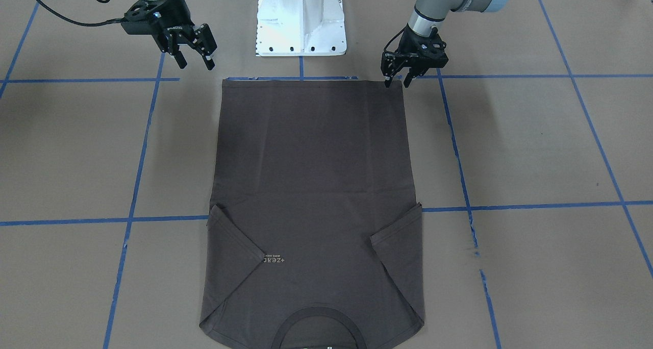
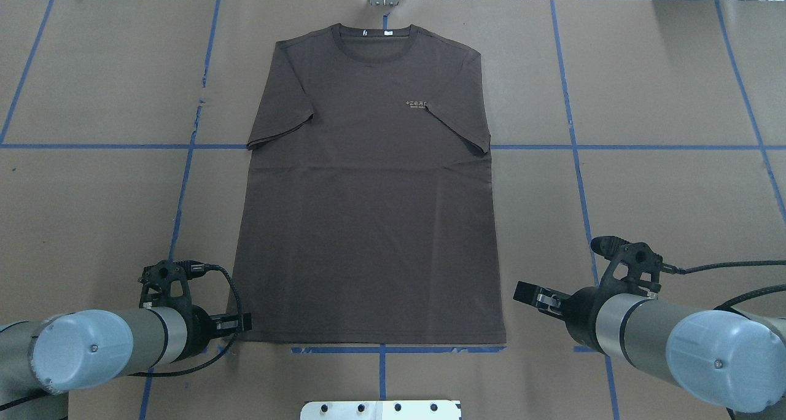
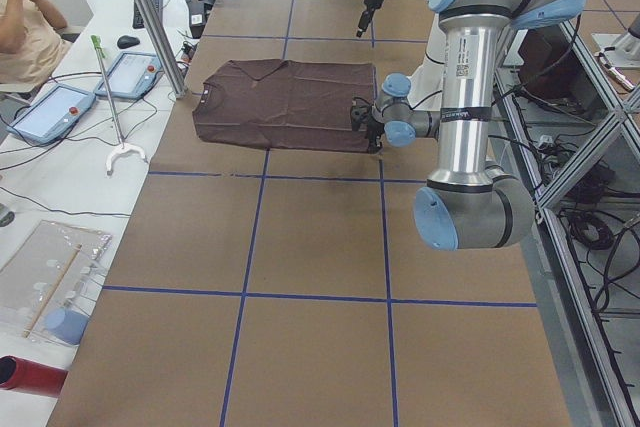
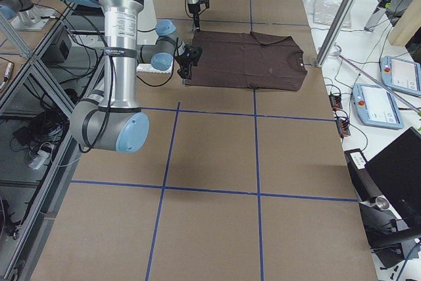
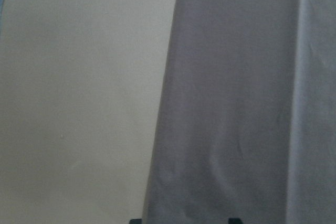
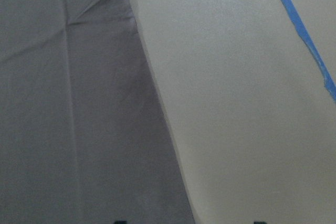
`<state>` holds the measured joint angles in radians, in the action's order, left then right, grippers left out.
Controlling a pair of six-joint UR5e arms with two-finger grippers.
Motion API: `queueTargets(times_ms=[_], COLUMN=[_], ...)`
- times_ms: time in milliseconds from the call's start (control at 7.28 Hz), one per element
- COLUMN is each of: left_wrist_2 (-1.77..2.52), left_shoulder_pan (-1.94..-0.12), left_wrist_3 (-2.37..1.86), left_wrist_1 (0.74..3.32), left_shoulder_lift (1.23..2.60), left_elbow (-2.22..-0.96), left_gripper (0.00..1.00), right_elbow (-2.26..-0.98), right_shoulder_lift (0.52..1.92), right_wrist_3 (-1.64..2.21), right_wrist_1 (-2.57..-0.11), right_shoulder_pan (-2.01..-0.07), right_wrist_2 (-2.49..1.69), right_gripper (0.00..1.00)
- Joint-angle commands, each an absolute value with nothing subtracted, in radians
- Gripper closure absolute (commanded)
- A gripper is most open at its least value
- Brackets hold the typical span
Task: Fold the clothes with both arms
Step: 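Grasp the hem corners with both grippers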
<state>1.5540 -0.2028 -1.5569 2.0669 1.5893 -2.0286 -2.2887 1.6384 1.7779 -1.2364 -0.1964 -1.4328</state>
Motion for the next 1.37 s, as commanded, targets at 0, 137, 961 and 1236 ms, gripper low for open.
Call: queueTargets(times_ms=[0,137,961,1236], left_wrist_2=[1.554,1.554,1.554,1.554], left_shoulder_pan=[-0.202,-0.202,-0.199,-0.193], left_wrist_3=[-1.557,-1.557,-1.557,-1.557], left_wrist_1=[2.063,2.063,2.063,2.063], left_shoulder_lift=[1.589,1.589,1.592,1.592], left_elbow=[-2.028,-2.028,-2.013,-2.013], left_gripper=[0.39,0.39,0.67,0.73], right_elbow=[-2.289,-2.289,-2.289,-2.289], right_shoulder_lift=[1.638,1.638,1.64,1.638], right_wrist_3=[1.778,1.778,1.778,1.778], right_wrist_1=[-1.236,-1.236,-1.236,-1.236], right_shoulder_pan=[-0.196,-0.196,-0.196,-0.196], right_wrist_2=[-1.433,-1.433,-1.433,-1.433], right_gripper=[0.15,0.15,0.15,0.15])
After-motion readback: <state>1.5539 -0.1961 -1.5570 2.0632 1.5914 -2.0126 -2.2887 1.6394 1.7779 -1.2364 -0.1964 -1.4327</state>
